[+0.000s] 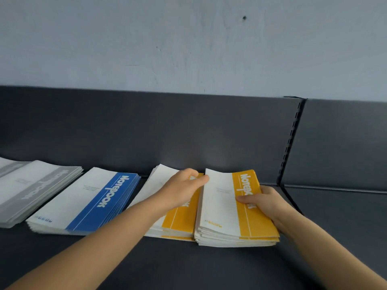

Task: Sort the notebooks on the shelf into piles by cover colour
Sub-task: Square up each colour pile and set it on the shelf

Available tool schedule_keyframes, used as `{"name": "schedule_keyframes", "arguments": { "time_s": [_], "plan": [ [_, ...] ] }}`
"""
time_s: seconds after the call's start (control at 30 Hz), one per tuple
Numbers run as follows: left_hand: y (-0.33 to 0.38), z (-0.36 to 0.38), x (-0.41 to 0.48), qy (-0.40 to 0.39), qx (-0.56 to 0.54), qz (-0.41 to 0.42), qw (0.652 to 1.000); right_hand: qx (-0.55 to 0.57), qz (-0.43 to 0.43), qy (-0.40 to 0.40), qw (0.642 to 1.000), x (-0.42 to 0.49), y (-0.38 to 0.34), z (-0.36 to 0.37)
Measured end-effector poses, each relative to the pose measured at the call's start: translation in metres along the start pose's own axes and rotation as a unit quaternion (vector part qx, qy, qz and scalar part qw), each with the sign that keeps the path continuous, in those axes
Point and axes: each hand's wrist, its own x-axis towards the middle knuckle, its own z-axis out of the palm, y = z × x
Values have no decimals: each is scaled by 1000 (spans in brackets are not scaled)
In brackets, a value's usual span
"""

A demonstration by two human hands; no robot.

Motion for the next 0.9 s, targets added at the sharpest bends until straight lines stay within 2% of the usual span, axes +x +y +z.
{"name": "schedule_keyframes", "arguments": {
  "time_s": [0.2, 0.3, 0.4, 0.5, 0.67, 0.73, 0.9],
  "plan": [
    [-17, -11, -4, -24, 27, 1, 999, -6, -11, -15, 1000, 3, -3, 22],
    [-27, -22, -4, -51, 31, 22, 998, -104, -2, 17, 994, -1, -7, 33],
    [-41, -46, -8, -73, 52, 62, 994, -297, -3, 90, 951, -3, -18, 40],
    [-64, -83, -17, -65, 128, 114, 983, -407, -32, 147, 901, -11, -46, 63],
    [-115, -183, -28, 20, 290, 168, 942, -405, -241, 148, 869, -43, -88, 193],
    [-139, -231, -30, 54, 343, 172, 922, -434, -277, 117, 849, -54, -103, 259],
    [-198, -330, -33, 97, 516, 132, 841, -516, -310, 46, 797, -59, -117, 391]
  ]
}}
